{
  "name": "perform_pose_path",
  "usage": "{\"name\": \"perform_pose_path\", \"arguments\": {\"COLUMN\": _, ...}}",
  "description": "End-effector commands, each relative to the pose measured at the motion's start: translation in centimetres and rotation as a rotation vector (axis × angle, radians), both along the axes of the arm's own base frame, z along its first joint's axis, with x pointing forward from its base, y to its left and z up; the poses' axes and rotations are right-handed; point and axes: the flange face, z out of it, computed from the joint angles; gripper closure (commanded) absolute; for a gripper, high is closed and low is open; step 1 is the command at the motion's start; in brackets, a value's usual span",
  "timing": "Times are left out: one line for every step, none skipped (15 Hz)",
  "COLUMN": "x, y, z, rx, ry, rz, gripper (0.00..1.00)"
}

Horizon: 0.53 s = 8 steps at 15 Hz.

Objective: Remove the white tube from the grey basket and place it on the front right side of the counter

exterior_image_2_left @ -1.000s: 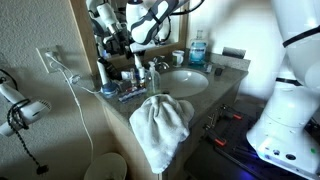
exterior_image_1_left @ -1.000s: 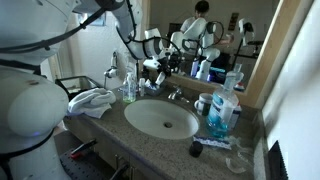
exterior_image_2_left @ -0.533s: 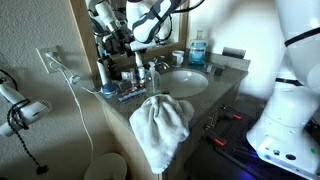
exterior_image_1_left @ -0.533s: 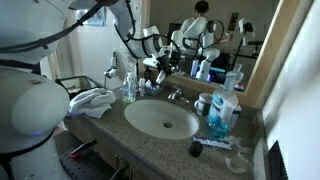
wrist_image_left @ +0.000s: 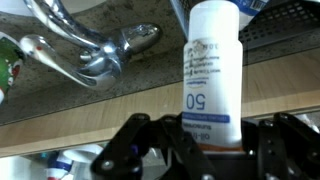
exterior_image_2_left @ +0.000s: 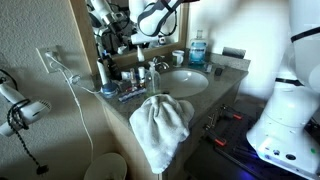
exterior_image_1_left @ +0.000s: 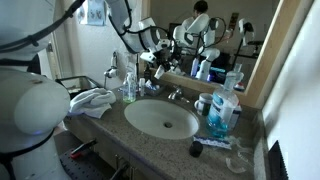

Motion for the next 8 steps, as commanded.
{"name": "perform_pose_path", "arguments": {"x": -4.5, "y": -1.7, "z": 2.5, "rx": -0.026, "ry": -0.015, "rz": -0.081, "gripper": 0.97}}
{"name": "perform_pose_path", "arguments": {"x": -5.7, "y": -2.4, "z": 2.9, "rx": -0.037, "ry": -0.022, "rz": -0.112, "gripper": 0.96}}
{"name": "perform_pose_path", "arguments": {"x": -6.7, "y": -3.0, "z": 3.2, "rx": -0.050, "ry": -0.027, "rz": -0.146, "gripper": 0.97}}
{"name": "perform_pose_path", "arguments": {"x": -7.8, "y": -3.9, "z": 3.5, "rx": -0.068, "ry": -0.033, "rz": -0.189, "gripper": 0.97}}
{"name": "perform_pose_path", "arguments": {"x": -8.8, "y": -4.5, "z": 3.9, "rx": -0.083, "ry": -0.037, "rz": -0.226, "gripper": 0.97}}
{"name": "perform_pose_path", "arguments": {"x": -9.9, "y": -5.4, "z": 4.0, "rx": -0.104, "ry": -0.044, "rz": -0.276, "gripper": 0.96}}
{"name": "perform_pose_path", "arguments": {"x": -11.0, "y": -6.2, "z": 4.2, "rx": -0.122, "ry": -0.046, "rz": -0.326, "gripper": 0.97}}
{"name": "perform_pose_path", "arguments": {"x": -12.0, "y": -6.9, "z": 4.3, "rx": -0.132, "ry": -0.046, "rz": -0.369, "gripper": 0.96}}
